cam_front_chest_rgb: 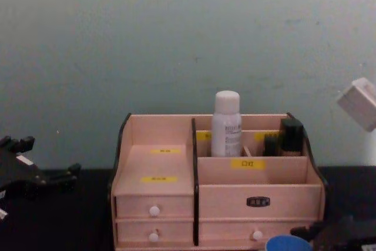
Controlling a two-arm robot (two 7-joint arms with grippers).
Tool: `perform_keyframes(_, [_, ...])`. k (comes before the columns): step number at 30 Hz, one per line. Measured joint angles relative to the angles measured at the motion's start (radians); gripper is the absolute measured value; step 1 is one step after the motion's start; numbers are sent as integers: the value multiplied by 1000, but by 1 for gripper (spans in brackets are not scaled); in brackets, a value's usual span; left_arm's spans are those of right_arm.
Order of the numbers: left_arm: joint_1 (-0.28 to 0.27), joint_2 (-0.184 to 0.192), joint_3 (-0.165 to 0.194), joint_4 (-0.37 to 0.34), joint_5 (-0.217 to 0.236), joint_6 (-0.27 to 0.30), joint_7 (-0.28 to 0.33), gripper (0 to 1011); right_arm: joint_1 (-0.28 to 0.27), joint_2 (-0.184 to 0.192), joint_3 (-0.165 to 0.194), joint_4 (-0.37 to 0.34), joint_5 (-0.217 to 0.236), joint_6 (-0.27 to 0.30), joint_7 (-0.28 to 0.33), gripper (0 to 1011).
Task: Pick up the facial cleanser and watermelon frost from the table and place them into the tiered storage box.
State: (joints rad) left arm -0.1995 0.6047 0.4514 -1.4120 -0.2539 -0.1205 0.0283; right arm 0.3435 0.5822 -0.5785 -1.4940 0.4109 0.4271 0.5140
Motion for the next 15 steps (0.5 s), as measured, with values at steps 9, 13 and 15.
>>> perform_keyframes(9, [0, 0, 0, 0, 0, 0, 0, 1001, 0, 1, 0, -1, 2, 0, 1, 738])
perform_keyframes(13, [0, 0, 0, 0, 0, 0, 0, 1002, 0, 1, 0, -1, 2, 0, 1, 729])
perform_keyframes(15, [0, 0, 0, 0, 0, 0, 0, 1001, 0, 1, 0, -1, 2, 0, 1, 729])
